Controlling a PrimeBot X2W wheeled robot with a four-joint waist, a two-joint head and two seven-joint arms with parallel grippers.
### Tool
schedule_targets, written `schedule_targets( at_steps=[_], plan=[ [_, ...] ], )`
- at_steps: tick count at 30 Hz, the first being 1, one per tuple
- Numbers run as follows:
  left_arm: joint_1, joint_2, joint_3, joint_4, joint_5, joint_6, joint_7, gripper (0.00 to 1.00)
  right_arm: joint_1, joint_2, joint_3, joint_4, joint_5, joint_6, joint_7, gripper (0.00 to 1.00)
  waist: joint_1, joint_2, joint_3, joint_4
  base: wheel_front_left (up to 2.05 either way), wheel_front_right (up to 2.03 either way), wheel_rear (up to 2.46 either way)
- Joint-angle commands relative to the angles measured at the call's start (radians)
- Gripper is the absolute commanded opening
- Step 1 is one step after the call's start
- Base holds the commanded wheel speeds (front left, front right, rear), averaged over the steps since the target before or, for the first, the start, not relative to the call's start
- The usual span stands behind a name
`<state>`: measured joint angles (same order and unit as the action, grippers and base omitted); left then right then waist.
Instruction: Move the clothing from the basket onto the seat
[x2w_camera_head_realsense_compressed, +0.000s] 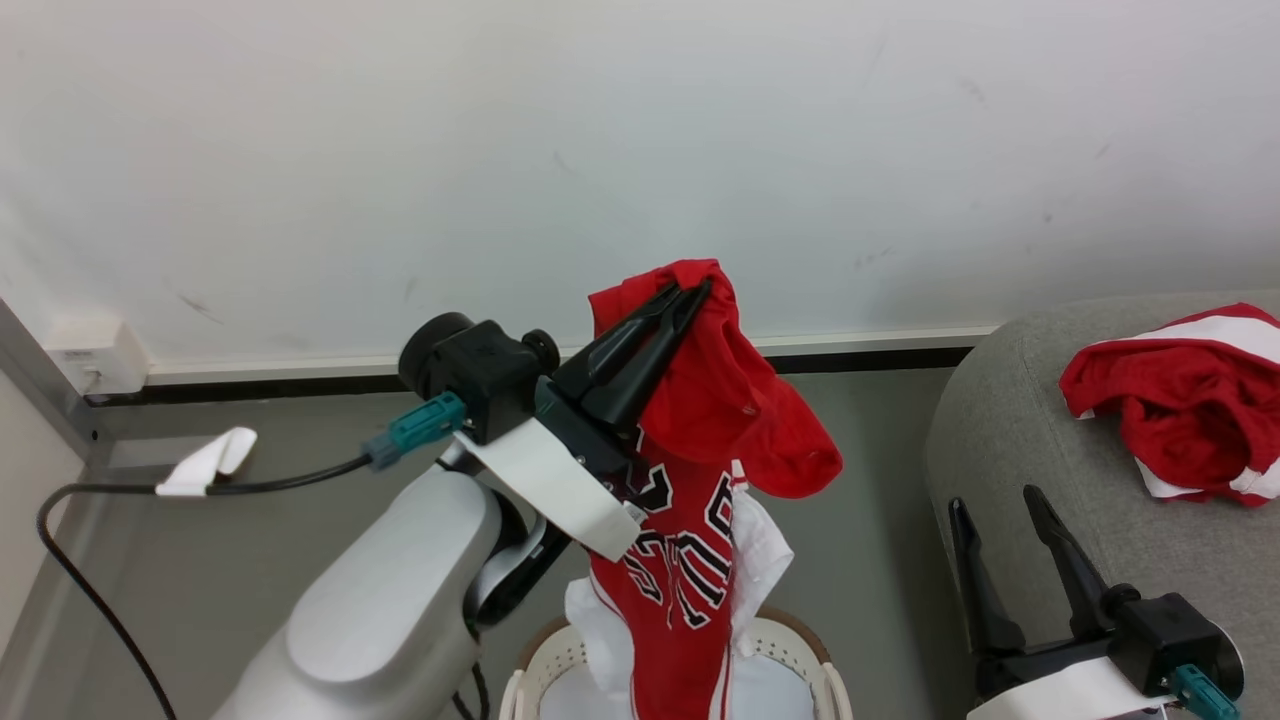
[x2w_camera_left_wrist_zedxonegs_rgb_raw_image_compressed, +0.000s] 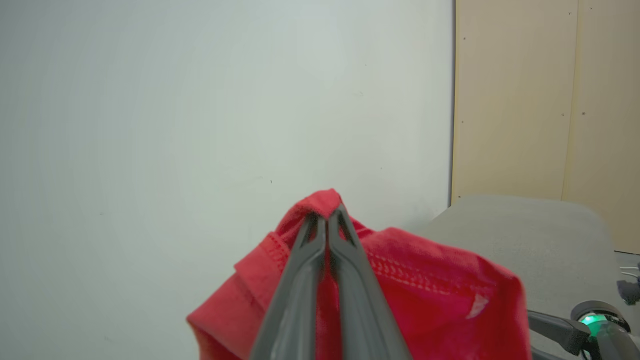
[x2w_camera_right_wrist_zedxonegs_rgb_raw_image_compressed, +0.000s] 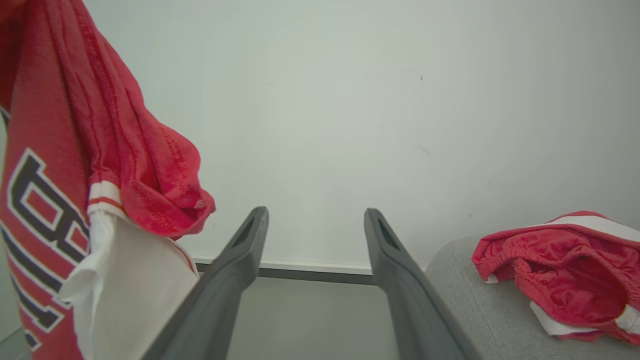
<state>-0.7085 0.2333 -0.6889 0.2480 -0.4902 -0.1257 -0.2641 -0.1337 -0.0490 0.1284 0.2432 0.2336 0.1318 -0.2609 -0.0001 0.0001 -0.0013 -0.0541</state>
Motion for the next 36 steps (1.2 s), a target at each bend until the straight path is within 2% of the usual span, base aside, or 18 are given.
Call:
schedule_targets(
  at_steps=[1, 11, 19, 27, 36],
  plan=[
    [-0.002, 0.001, 0.006, -0.003, 0.016, -0.001, 0.0, 0.0, 0.002, 0.0, 0.005, 0.0, 0.004, -0.002, -0.002, 1.0, 0.0001, -0.0001, 0.001, 0.0, 0.0, 0.0, 0.0],
    [0.014, -0.006, 0.031, 0.008, 0.026, -0.004, 0.0, 0.0, -0.017, 0.0, 0.069, 0.0, 0.024, -0.002, -0.002, 1.0, 0.0001, -0.0001, 0.007, 0.004, 0.0, 0.0, 0.0],
    [0.014, -0.025, 0.031, 0.015, 0.025, -0.005, 0.0, 0.0, -0.036, -0.016, 0.193, 0.014, 0.051, -0.002, -0.002, 1.0, 0.0001, -0.0001, 0.006, 0.014, 0.0, 0.0, 0.0],
    [-0.003, -0.05, 0.005, 0.02, 0.008, -0.004, 0.0, 0.0, -0.109, -0.062, 0.39, 0.152, 0.138, -0.002, -0.002, 1.0, 0.0001, -0.0001, -0.001, 0.06, 0.0, 0.0, 0.0],
    [-0.024, -0.066, -0.051, 0.009, -0.007, -0.005, 0.0, 0.0, -0.206, -0.045, 0.559, 0.302, 0.242, -0.002, -0.002, 1.0, 0.0001, -0.0001, -0.008, 0.144, 0.0, 0.0, 0.0]
  ],
)
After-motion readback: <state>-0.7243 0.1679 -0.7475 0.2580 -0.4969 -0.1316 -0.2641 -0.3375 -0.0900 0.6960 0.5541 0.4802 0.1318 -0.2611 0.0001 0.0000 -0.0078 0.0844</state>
